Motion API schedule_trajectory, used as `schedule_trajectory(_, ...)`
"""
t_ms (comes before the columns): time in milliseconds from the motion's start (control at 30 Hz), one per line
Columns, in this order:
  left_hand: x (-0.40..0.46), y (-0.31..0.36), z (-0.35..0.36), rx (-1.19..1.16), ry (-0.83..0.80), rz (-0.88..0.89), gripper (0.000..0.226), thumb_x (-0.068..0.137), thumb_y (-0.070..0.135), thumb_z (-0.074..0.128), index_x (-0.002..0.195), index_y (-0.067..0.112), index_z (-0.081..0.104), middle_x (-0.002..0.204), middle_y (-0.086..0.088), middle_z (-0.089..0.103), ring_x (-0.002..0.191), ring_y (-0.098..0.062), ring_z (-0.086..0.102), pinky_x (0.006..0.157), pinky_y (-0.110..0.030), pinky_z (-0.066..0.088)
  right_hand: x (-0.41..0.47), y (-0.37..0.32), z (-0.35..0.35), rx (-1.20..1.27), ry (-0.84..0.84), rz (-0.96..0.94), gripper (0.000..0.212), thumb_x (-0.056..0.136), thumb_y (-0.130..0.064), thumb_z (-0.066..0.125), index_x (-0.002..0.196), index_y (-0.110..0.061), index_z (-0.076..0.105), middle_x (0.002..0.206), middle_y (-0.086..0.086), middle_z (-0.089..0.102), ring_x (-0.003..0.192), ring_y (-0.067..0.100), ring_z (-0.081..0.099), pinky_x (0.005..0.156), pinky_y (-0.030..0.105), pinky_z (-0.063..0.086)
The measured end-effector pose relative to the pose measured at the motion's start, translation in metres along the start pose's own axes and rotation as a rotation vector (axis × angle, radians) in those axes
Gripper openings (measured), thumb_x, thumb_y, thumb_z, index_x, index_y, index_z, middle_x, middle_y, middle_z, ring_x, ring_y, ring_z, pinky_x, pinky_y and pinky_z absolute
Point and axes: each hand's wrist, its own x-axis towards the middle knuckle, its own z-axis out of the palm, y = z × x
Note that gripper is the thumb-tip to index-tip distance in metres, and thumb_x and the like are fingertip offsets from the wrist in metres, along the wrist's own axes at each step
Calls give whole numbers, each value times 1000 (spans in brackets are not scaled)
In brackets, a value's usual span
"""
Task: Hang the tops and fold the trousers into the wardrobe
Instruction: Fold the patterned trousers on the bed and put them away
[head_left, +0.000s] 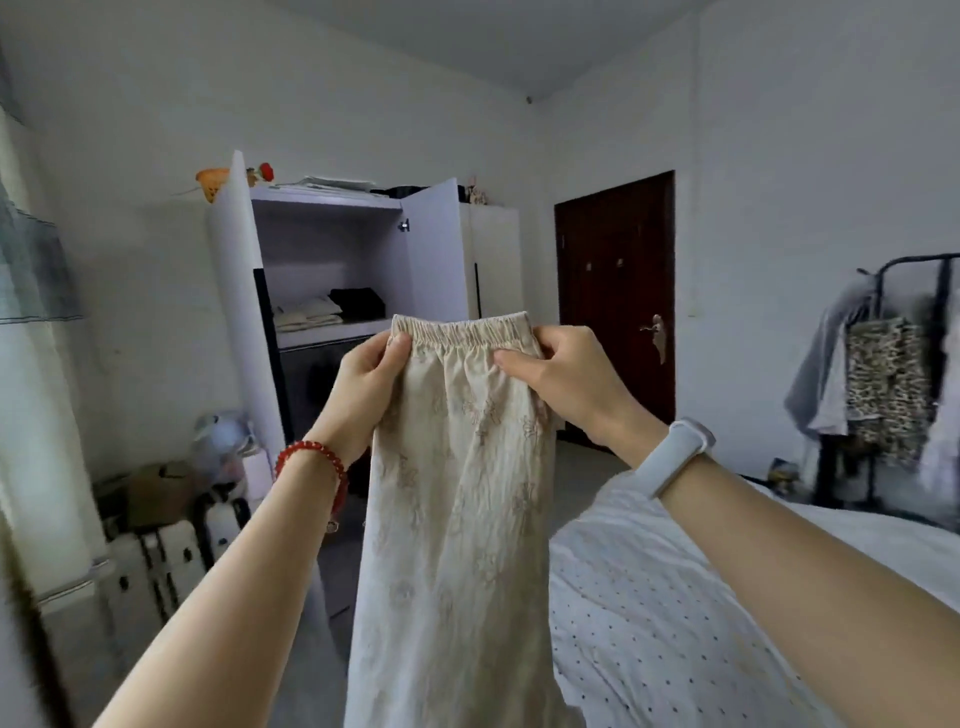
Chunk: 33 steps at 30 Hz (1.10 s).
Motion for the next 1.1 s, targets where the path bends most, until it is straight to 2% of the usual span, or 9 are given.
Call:
schedule_trajectory(133, 26, -15, 99, -43, -183, -48, 40, 89, 48, 49, 90, 12, 66, 91, -14, 63, 85, -28, 57, 81, -46, 46, -12, 35, -83, -119, 142, 119, 34, 82, -23, 66, 76, 10, 61, 65, 7, 57, 60, 17, 52, 55, 25, 40)
schedule_trajectory(300, 51, -47, 243, -54, -387, -91, 35, 100, 34, 38, 98, 12, 65, 102, -8, 68, 96, -21, 63, 89, -36, 51, -22, 100, -183, -278, 280, 242, 31, 83, -24, 66, 62, -7, 51, 48, -4, 41, 39, 2, 38, 37, 11, 26)
schedule_trajectory(567, 75, -160, 464, 122, -564, -134, 36, 100, 28, 39, 78, 3, 55, 74, -8, 47, 69, -18, 44, 66, -26, 41, -43, 286, -316, -461, 356, 509, 52, 86, -28, 64, 53, -17, 26, 48, -4, 27, 45, 11, 29, 47, 27, 20)
schedule_trajectory(633, 72, -202, 517, 200, -626, -150, 40, 100, 23, 40, 63, 9, 41, 62, -3, 38, 57, -13, 36, 52, -14, 32, -56, 349, -342, -503, 345, 613, 50, 87, -30, 63, 53, -18, 29, 49, -4, 31, 46, 11, 32, 48, 28, 21)
schedule_trajectory(700, 61, -241, 556, 237, -672, -174, 41, 99, 20, 41, 59, 14, 34, 58, 1, 33, 53, -11, 31, 47, -14, 27, -75, 405, -357, -541, 313, 718, 48, 87, -32, 62, 53, -19, 32, 50, -4, 35, 47, 12, 34, 48, 28, 22)
schedule_trajectory(867, 34, -347, 634, 303, -735, -303, 30, 96, 29, 46, 70, 17, 52, 58, 0, 44, 53, -13, 38, 50, -22, 31, -121, 535, -380, -573, 266, 898, 47, 86, -36, 64, 53, -13, 40, 51, 1, 39, 49, 16, 35, 50, 28, 22)
schedule_trajectory(1000, 17, -417, 684, 286, -790, -392, 27, 95, 33, 50, 98, 17, 71, 86, -3, 70, 77, -22, 60, 76, -29, 48, -148, 623, -389, -482, 311, 1034, 33, 84, -30, 67, 82, 3, 67, 70, 13, 60, 65, 23, 51, 57, 29, 38)
schedule_trajectory(1033, 14, -430, 692, 279, -807, -422, 27, 95, 32, 50, 94, 17, 72, 84, -6, 72, 69, -25, 59, 71, -30, 49, -155, 639, -389, -457, 327, 1070, 32, 84, -28, 68, 82, 4, 66, 69, 11, 57, 66, 22, 50, 57, 28, 37)
schedule_trajectory(1100, 9, -456, 708, 254, -875, -487, 27, 97, 29, 47, 82, 18, 67, 47, 3, 60, 46, -17, 48, 54, -24, 43, -167, 671, -386, -420, 343, 1125, 33, 83, -25, 67, 84, 7, 65, 68, 8, 52, 66, 18, 46, 59, 25, 34)
